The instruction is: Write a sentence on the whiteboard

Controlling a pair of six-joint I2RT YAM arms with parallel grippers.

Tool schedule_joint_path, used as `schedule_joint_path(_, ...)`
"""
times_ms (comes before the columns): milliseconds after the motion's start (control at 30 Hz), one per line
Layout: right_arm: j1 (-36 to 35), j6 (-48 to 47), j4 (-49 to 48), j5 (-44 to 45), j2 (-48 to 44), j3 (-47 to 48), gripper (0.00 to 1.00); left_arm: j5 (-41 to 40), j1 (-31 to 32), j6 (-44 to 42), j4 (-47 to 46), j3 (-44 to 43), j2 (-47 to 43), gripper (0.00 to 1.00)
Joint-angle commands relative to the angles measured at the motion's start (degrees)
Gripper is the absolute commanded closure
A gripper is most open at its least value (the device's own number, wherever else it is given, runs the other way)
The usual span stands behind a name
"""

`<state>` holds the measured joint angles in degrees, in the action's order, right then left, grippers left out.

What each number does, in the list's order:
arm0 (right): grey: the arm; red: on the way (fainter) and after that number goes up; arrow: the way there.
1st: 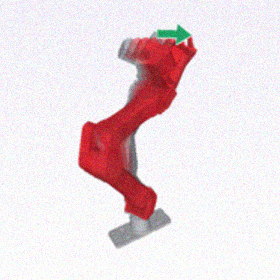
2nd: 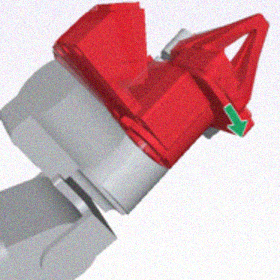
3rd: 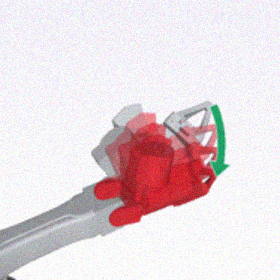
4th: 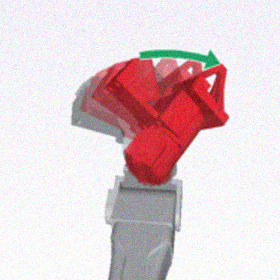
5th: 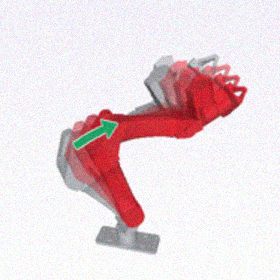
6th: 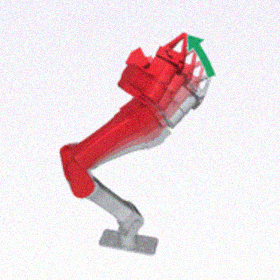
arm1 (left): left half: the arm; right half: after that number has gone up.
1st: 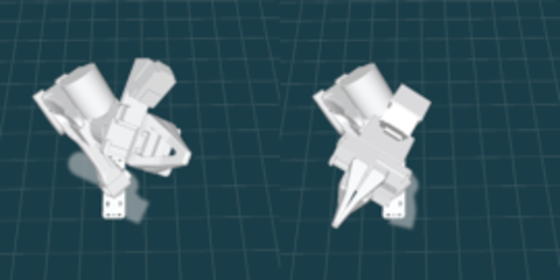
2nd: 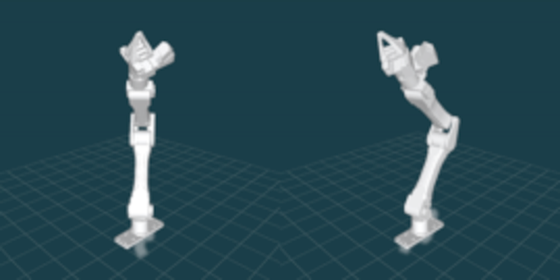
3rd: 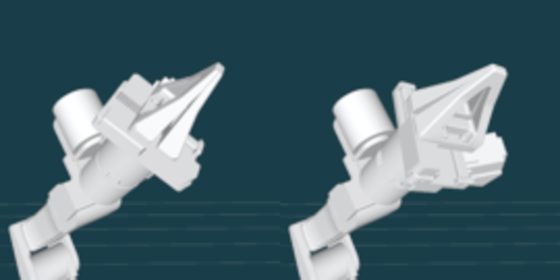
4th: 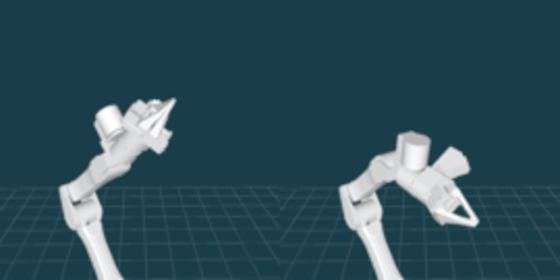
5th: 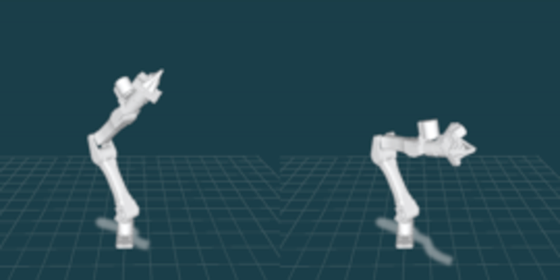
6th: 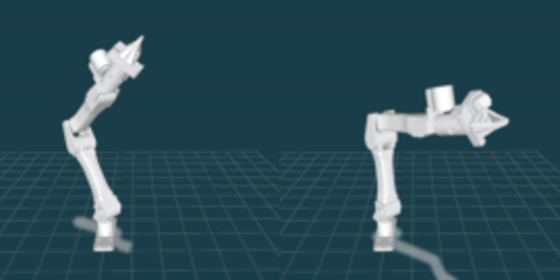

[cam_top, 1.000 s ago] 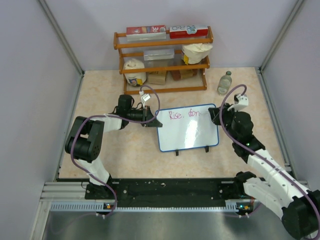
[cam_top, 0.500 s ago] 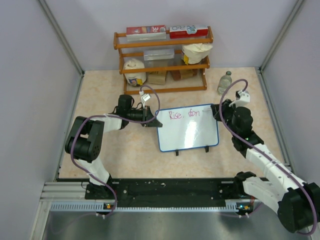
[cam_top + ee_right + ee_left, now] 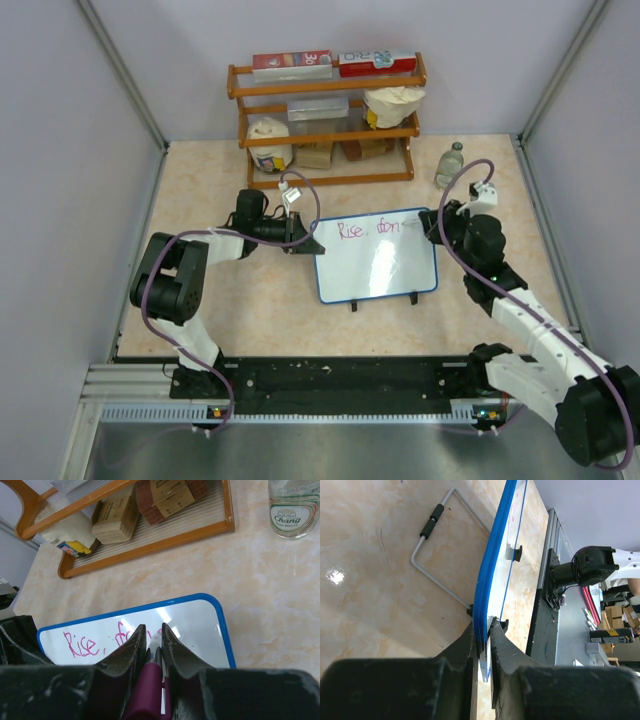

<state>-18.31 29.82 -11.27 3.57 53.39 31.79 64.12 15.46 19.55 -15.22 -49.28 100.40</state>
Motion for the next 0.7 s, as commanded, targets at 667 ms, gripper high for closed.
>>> schedule_joint_path(667, 3.5, 1.2, -0.9, -1.4, -2.4, 2.3, 1.00, -6.3, 0.5, -4.9, 2.5, 1.6, 1.5, 1.00)
